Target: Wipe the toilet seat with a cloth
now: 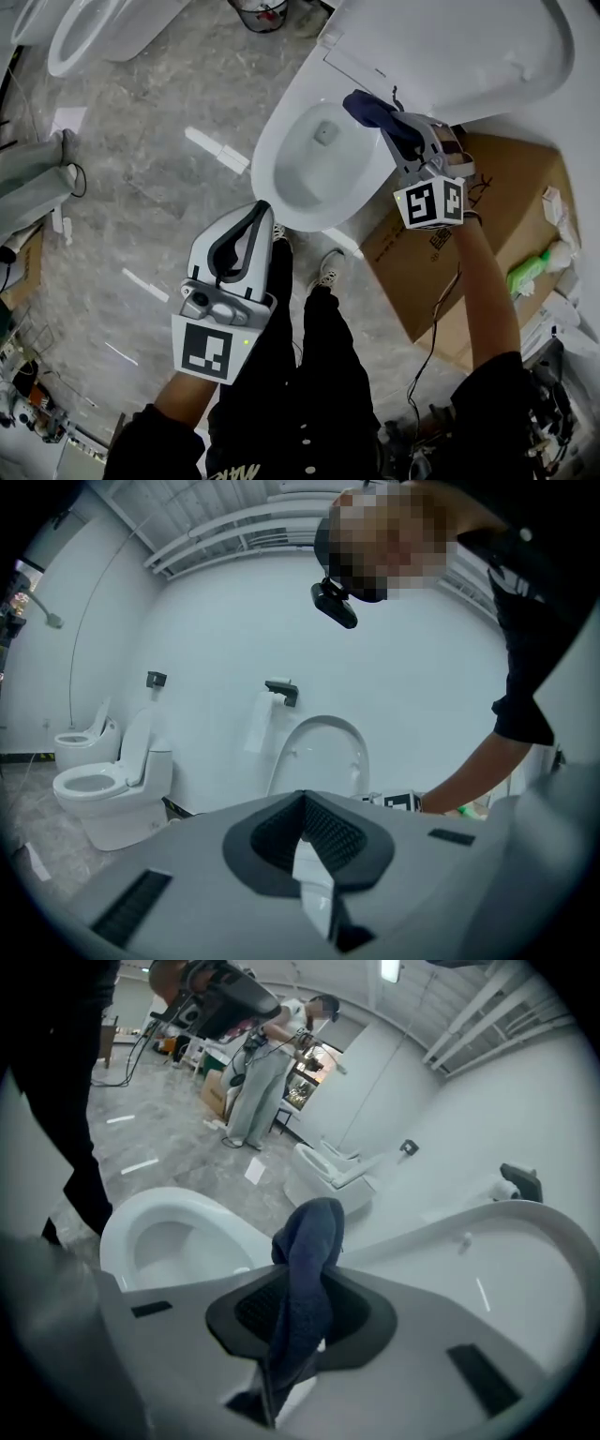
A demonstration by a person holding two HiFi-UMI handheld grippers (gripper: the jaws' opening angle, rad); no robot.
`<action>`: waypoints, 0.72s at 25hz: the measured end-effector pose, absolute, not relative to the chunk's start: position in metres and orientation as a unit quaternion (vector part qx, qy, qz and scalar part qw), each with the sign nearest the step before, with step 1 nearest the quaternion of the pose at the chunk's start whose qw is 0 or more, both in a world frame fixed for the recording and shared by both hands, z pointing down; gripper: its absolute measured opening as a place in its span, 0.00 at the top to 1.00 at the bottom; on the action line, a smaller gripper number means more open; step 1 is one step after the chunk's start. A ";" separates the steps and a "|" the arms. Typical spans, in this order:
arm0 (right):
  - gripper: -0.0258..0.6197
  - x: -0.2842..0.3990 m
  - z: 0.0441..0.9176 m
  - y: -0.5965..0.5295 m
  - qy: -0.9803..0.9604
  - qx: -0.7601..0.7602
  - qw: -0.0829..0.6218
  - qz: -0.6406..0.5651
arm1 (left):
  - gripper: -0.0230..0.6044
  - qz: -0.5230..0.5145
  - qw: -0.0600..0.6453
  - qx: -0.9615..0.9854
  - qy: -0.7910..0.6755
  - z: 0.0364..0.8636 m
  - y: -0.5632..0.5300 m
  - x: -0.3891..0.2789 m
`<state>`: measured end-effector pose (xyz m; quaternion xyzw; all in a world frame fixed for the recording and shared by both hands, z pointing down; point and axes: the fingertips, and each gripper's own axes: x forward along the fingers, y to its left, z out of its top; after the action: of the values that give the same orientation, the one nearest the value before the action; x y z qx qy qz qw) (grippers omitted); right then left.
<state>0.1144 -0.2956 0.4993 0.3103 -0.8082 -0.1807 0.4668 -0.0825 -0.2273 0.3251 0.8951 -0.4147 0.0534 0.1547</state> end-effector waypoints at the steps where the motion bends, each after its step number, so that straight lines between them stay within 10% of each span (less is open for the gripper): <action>1: 0.84 0.114 0.511 -0.298 -0.806 0.296 0.476 -0.189 | 0.95 0.054 0.157 0.895 -0.415 0.332 -0.229 -0.082; 18: 0.84 0.116 0.658 -0.334 -0.766 0.147 0.578 -0.238 | 0.95 0.049 0.189 0.891 -0.410 0.419 -0.247 -0.071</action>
<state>0.1157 -0.3339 0.6582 0.1473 -0.7662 -0.2381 0.5784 -0.0708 -0.2469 0.4189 0.8909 -0.4102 0.0487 0.1888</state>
